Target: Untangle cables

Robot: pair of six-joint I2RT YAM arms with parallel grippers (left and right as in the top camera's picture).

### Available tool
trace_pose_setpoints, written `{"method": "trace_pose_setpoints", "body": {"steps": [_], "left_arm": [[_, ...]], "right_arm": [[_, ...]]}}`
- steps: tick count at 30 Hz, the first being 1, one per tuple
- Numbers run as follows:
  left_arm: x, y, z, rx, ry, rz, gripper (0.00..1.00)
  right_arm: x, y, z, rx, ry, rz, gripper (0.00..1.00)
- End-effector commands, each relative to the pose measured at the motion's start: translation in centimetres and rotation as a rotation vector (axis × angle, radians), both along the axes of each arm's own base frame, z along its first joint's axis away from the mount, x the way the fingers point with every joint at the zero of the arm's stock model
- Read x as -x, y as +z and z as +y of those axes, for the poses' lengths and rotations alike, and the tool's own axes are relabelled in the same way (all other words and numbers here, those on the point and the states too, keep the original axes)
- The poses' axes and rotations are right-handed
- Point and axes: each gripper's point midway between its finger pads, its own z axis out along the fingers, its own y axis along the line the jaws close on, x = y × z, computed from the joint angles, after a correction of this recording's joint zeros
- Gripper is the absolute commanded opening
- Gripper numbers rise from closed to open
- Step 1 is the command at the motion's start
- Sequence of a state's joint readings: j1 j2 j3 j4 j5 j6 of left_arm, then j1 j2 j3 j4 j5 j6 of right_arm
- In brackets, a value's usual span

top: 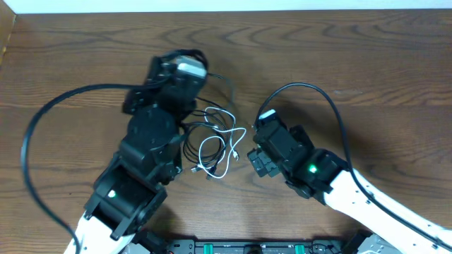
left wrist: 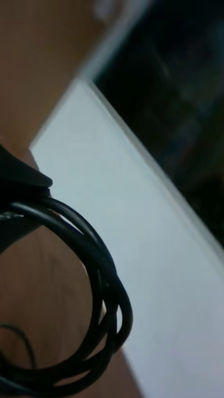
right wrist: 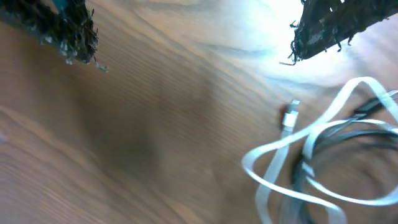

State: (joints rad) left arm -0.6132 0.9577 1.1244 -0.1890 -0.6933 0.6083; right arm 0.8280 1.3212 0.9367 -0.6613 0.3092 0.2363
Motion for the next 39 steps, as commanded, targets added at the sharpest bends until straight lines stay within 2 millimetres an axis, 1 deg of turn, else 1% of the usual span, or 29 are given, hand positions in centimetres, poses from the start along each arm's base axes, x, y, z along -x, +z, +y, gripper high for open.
{"method": "trace_pose_setpoints", "body": {"steps": [1, 7, 11, 13, 15, 16, 19, 20, 21, 23, 26, 27, 31, 33, 35, 36, 37, 39], "left_arm": [[2.0, 2.6, 4.0, 0.050, 0.180, -0.077, 0.07], [3.9, 4.1, 5.7, 0.074, 0.215, -0.126, 0.07], [4.7, 4.7, 6.3, 0.091, 0.215, -0.145, 0.07], [4.9, 4.7, 6.4, 0.096, 0.215, -0.147, 0.07], [4.9, 4.6, 6.4, 0.103, 0.215, -0.146, 0.07], [4.8, 4.6, 6.4, 0.106, 0.215, -0.145, 0.08], [4.8, 4.3, 6.3, 0.102, 0.215, -0.134, 0.07], [4.8, 4.2, 6.3, 0.099, 0.215, -0.131, 0.07], [4.8, 4.2, 6.3, 0.098, 0.215, -0.129, 0.07], [4.8, 4.2, 6.3, 0.097, 0.215, -0.129, 0.07], [4.8, 4.2, 6.3, 0.098, 0.215, -0.129, 0.07], [4.8, 4.2, 6.3, 0.101, 0.215, -0.130, 0.07], [4.8, 4.2, 6.3, 0.105, 0.215, -0.131, 0.08], [4.8, 4.2, 6.3, 0.114, 0.215, -0.134, 0.08], [4.8, 4.2, 6.3, 0.125, 0.216, -0.136, 0.17], [4.8, 4.2, 6.3, 0.126, 0.216, -0.136, 0.27], [4.8, 4.2, 6.3, 0.127, 0.215, -0.137, 0.35], [4.8, 4.2, 6.3, 0.127, 0.216, -0.137, 0.48]], "right_arm": [[-1.3, 0.5, -0.7, 0.033, -0.065, -0.063, 0.99], [-2.7, 1.3, 0.8, 0.008, -0.013, -0.128, 0.99], [-3.3, 0.8, 1.8, 0.019, 0.038, -0.142, 0.99], [-3.3, 0.3, 2.8, -0.008, 0.063, -0.124, 0.99], [-2.7, 0.0, 4.5, -0.078, 0.118, -0.083, 0.99], [-2.2, 0.0, 5.8, -0.133, 0.161, -0.057, 0.99], [-0.8, 0.6, 9.2, -0.259, 0.279, -0.020, 0.99], [-0.5, 0.8, 10.1, -0.281, 0.321, -0.023, 0.99], [-0.2, 1.0, 10.6, -0.287, 0.348, -0.027, 0.99], [0.2, 1.1, 11.0, -0.278, 0.389, -0.036, 0.99], [0.9, 0.3, 10.8, -0.246, 0.427, -0.006, 0.99], [1.3, -0.2, 10.7, -0.237, 0.434, 0.018, 0.99], [3.2, -3.6, 10.1, -0.184, 0.457, 0.163, 0.99], [3.8, -4.9, 10.2, -0.174, 0.456, 0.211, 0.99], [4.0, -5.6, 10.6, -0.175, 0.450, 0.224, 0.99], [4.0, -5.7, 11.0, -0.180, 0.452, 0.224, 0.99], [4.1, -5.8, 11.5, -0.193, 0.450, 0.221, 0.99], [4.3, -5.9, 12.7, -0.219, 0.452, 0.212, 0.99]]}}
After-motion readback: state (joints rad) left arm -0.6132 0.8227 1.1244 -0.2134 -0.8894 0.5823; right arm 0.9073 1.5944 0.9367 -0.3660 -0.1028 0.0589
